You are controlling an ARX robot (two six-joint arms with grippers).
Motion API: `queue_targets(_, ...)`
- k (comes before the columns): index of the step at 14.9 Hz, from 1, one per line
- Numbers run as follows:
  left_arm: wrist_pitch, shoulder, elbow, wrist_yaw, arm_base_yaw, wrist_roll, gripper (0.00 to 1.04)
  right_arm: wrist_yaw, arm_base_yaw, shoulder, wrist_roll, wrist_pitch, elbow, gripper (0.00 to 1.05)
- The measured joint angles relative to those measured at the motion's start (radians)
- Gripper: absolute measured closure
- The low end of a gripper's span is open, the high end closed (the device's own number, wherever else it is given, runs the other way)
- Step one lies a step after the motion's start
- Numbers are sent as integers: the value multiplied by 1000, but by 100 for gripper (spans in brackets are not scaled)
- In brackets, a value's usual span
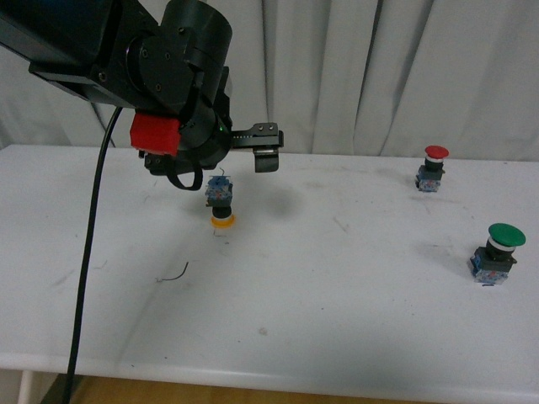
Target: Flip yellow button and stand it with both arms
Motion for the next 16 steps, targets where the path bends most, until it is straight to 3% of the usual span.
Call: queue_targets(16,7,94,33,-50,16,85,7,0,0,0,0,0,0,6)
